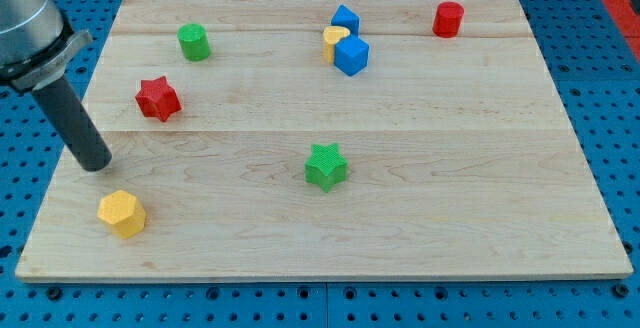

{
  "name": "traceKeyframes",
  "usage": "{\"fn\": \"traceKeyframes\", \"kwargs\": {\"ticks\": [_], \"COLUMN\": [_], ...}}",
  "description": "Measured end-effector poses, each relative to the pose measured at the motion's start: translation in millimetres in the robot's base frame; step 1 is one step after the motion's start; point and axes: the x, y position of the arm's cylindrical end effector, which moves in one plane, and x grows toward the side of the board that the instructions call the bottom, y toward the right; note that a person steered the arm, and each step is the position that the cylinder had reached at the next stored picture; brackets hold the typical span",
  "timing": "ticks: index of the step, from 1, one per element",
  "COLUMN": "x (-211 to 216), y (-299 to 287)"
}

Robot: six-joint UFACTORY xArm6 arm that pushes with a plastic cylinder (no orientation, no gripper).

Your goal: Move your arm to yellow hexagon

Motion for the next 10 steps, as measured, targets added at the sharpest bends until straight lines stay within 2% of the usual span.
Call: {"fn": "traceKeyframes", "kwargs": {"ticks": [4, 6, 7, 10], "x": [48.5, 59.7, 80.3, 87.0], "y": [-5.2, -5.8, -5.8, 7.3]}}
